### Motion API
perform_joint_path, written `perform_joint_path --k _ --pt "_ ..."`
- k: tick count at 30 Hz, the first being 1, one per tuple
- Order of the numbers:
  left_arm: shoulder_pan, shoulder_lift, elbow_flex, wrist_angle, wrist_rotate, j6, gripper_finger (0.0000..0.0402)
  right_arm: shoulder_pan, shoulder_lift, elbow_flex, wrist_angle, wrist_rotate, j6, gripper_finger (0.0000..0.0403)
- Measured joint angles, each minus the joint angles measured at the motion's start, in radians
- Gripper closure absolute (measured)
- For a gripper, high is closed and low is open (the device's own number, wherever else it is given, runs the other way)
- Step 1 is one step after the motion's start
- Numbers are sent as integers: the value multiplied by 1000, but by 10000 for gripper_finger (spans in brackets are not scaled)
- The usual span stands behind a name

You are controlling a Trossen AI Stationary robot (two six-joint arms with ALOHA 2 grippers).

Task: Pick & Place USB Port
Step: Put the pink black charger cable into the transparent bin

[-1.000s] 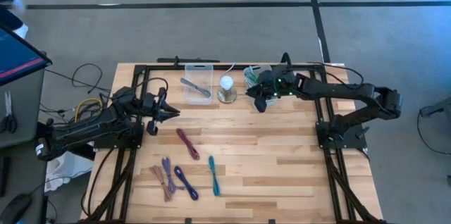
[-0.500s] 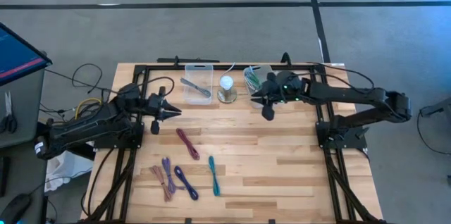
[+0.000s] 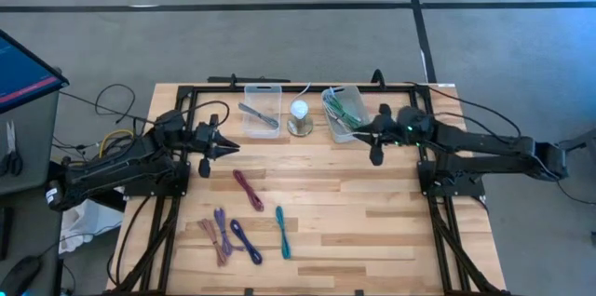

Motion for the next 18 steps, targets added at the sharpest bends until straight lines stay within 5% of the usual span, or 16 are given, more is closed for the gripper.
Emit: perform_joint_path --k 11,18 --pt "-3 67 0 -8 -84 110 328 0 -203 -208 173 59 127 327" --pt "-109 171 0 -18 -110 111 325 -1 -252 -251 233 62 161 327"
